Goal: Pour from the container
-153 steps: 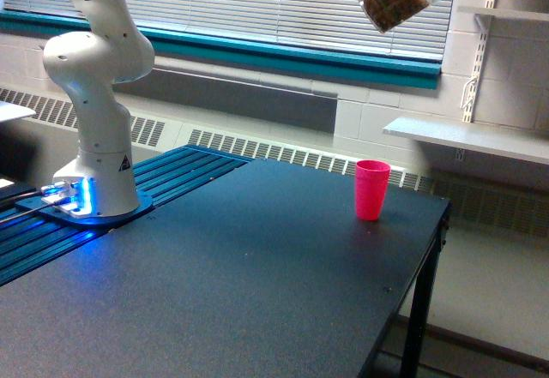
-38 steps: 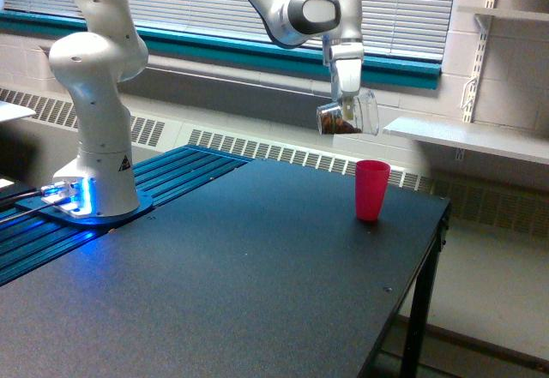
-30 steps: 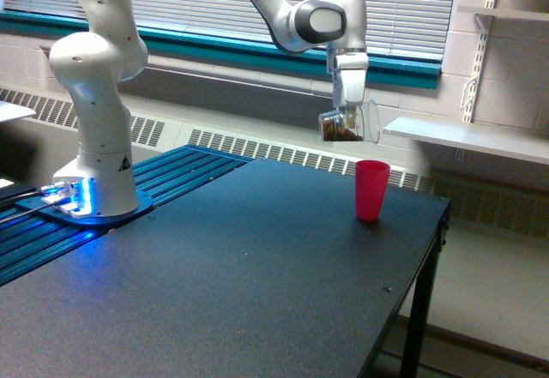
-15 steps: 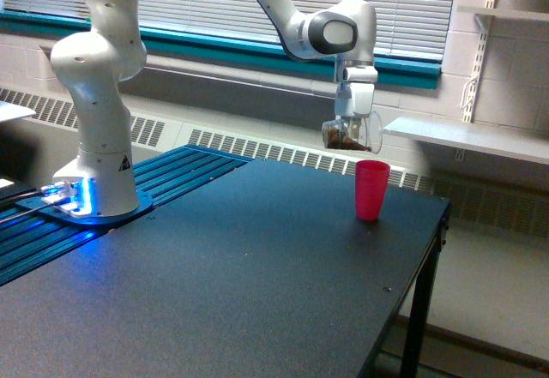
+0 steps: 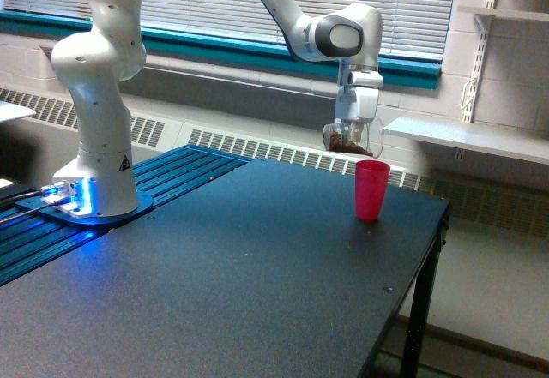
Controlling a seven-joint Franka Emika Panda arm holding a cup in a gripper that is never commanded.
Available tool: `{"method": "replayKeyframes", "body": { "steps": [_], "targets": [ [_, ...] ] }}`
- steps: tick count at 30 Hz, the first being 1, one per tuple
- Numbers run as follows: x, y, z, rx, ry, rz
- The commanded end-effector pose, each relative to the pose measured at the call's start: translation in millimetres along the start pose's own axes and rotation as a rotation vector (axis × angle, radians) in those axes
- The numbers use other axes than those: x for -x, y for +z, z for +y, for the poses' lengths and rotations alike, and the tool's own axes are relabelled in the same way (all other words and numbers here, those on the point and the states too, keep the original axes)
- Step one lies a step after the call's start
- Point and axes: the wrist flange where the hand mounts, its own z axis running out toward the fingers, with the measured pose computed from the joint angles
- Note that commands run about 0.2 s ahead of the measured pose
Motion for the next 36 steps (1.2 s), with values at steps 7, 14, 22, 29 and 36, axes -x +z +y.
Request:
{"method": "replayKeyframes", "body": {
  "steps": [7,14,22,29,36],
  "targets": [
    [-4,6.9,6,0.026,-0.030,-0.027],
    [-3,12.9,4,0.041,-0.055,-0.051],
    [-7,14.4,0,0.052,-0.077,-0.058],
    [-12,13.9,-4,0.055,-0.090,-0.059],
    [-15,14.8,-5,0.056,-0.091,-0.062]
  ]
}}
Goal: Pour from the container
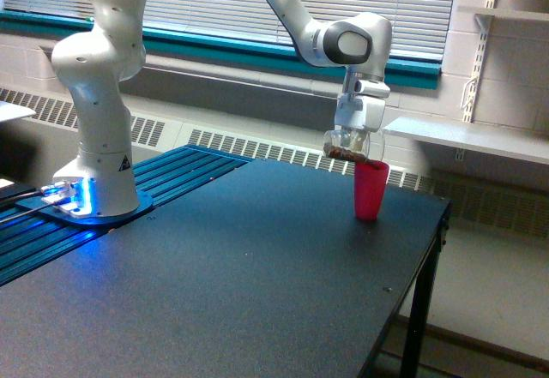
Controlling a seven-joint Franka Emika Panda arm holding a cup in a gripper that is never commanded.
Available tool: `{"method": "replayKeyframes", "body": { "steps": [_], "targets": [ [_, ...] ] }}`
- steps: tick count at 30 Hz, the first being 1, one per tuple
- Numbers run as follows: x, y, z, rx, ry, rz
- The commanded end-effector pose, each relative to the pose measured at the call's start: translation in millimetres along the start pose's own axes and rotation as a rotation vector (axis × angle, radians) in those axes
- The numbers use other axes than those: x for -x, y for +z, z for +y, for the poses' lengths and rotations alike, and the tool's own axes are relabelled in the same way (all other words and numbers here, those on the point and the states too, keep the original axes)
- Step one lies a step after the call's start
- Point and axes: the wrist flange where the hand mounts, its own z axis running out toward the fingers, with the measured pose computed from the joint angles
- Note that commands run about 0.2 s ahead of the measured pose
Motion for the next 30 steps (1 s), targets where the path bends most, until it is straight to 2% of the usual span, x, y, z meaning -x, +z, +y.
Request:
{"method": "replayKeyframes", "body": {
  "steps": [1,14,30],
  "targets": [
    [-2.5,-2.6,-2.5,0.004,-0.027,-0.001],
    [0.0,-0.5,-3.5,0.009,-0.039,-0.018],
    [-3.0,-8.7,-0.6,0.013,-0.049,-0.025]
  ]
}}
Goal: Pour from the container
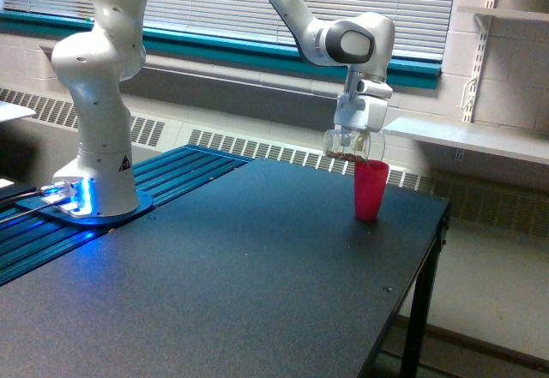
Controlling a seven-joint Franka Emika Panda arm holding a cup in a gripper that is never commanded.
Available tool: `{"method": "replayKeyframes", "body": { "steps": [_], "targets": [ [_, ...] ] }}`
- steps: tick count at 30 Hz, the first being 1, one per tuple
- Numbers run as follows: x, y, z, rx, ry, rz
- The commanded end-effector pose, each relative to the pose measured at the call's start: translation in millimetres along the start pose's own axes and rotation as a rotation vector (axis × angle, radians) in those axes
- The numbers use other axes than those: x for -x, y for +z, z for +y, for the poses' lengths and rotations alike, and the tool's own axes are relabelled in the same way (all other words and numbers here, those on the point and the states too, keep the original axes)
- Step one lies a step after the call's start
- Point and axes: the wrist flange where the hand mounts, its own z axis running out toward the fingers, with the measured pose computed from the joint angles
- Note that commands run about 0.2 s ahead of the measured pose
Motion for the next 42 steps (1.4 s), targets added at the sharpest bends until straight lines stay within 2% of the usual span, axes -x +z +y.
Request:
{"method": "replayKeyframes", "body": {
  "steps": [1,16,22,35,42],
  "targets": [
    [-1,-9.2,0,-0.005,-0.018,-0.002],
    [3,-10.0,1,0.026,-0.056,-0.031],
    [8,-5.5,3,0.050,-0.076,-0.053],
    [-2,-16.7,10,0.056,-0.062,-0.034],
    [-3,-16.9,11,0.061,-0.066,-0.036]
  ]
}}
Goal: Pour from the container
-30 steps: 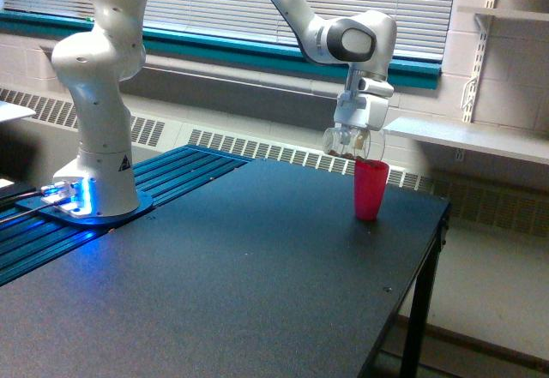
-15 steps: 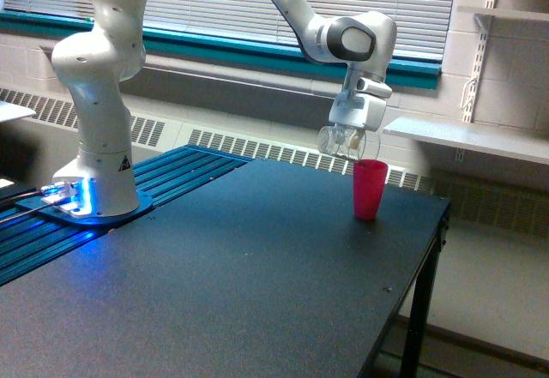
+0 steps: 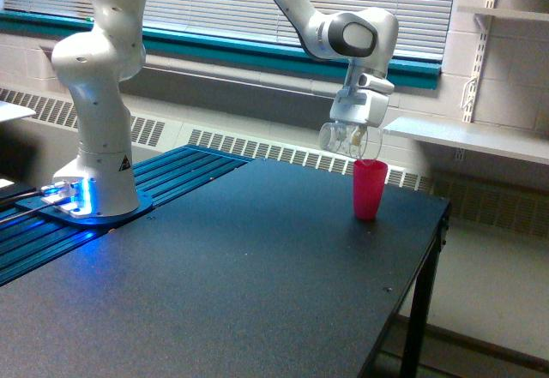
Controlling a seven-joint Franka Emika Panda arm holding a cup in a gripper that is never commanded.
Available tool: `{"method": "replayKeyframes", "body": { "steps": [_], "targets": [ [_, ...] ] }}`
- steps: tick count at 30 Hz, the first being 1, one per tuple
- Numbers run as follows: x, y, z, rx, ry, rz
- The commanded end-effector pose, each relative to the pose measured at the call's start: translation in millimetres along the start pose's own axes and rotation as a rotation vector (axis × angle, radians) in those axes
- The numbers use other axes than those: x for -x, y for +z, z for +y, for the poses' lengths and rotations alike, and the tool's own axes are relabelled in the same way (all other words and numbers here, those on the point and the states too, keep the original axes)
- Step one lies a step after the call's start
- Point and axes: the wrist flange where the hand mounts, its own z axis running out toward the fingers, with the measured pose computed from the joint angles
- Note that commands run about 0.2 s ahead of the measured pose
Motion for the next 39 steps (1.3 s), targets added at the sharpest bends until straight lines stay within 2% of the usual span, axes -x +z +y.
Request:
{"method": "replayKeyframes", "body": {
  "steps": [1,19,33,39],
  "targets": [
    [-4,-7.4,4,0.003,-0.008,0.010],
    [-6,-23.3,7,-0.015,0.006,0.042],
    [-13,-62.9,32,-0.053,0.077,0.138],
    [-9,-68.0,39,-0.051,0.085,0.155]
  ]
}}
